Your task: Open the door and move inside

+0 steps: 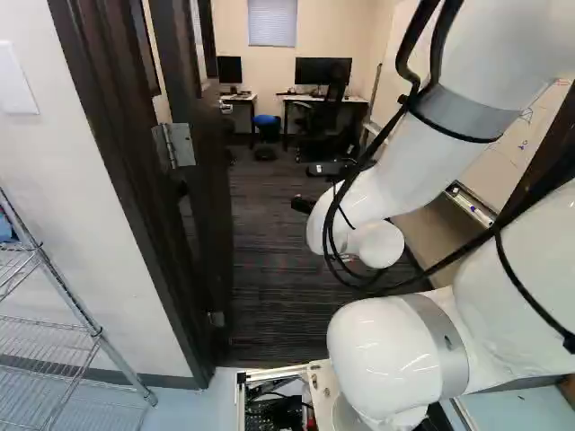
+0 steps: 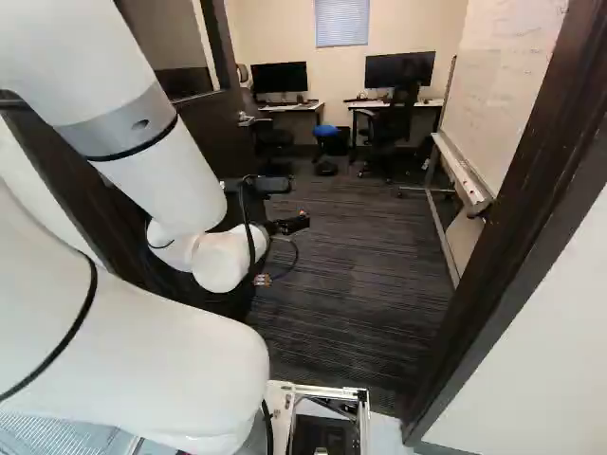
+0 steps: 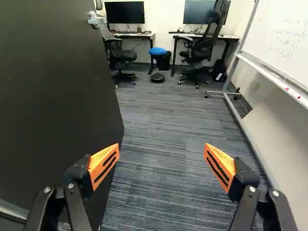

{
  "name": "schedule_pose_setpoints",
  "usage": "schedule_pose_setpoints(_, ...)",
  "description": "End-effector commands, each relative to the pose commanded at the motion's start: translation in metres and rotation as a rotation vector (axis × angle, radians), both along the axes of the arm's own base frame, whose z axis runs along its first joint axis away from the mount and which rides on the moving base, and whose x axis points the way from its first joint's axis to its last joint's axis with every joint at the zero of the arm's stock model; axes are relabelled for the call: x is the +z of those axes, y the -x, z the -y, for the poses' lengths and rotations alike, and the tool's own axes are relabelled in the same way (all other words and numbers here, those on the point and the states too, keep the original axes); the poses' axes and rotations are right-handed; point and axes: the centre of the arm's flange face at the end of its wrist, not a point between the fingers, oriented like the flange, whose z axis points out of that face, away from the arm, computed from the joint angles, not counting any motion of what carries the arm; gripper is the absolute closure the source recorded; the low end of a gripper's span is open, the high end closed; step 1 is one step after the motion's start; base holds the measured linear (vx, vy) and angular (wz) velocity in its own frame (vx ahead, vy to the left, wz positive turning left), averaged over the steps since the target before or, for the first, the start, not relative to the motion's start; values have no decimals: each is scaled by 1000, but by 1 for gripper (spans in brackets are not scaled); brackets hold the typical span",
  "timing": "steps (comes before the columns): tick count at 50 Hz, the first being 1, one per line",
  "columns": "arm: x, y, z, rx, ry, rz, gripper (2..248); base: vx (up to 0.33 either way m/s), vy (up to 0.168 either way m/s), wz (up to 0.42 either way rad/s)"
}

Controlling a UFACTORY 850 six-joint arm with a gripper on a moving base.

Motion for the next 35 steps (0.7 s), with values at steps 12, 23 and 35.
schedule_pose_setpoints(12,0,0,0,0,0,0,3,153,2,-8)
schedule_pose_setpoints(23,0,0,0,0,0,0,3,155,1,-7)
schedule_pose_setpoints(35,0,0,0,0,0,0,3,157,-6,-44)
